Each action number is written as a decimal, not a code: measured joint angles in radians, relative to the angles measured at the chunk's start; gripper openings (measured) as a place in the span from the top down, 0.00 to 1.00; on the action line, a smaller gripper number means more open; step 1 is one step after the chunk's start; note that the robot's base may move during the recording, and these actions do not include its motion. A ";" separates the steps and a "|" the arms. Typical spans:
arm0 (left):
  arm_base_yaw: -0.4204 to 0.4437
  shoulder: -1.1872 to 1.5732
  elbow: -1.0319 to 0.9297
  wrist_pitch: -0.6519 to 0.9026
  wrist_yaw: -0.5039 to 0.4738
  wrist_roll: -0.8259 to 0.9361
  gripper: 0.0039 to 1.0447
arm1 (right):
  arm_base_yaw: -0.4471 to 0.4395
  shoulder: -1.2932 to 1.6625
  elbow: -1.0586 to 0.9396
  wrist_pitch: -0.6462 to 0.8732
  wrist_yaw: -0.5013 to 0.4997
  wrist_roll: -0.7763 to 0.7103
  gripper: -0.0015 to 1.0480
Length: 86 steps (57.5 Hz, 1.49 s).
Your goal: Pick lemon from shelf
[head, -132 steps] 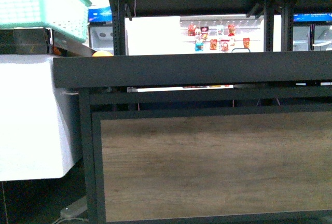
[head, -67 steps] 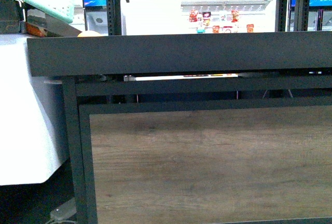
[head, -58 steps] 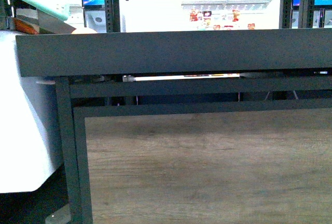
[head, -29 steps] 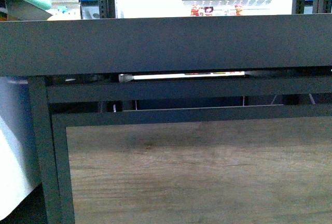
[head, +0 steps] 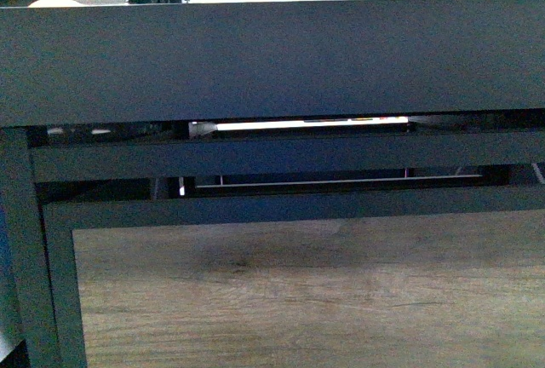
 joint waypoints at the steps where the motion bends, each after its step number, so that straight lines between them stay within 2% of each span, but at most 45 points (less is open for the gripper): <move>1: 0.000 0.000 0.000 0.000 0.000 0.000 0.08 | 0.000 0.000 0.000 0.000 0.000 0.000 0.07; 86: 0.000 0.000 0.000 0.000 0.000 0.000 0.08 | 0.000 0.001 0.000 0.000 0.000 0.000 0.07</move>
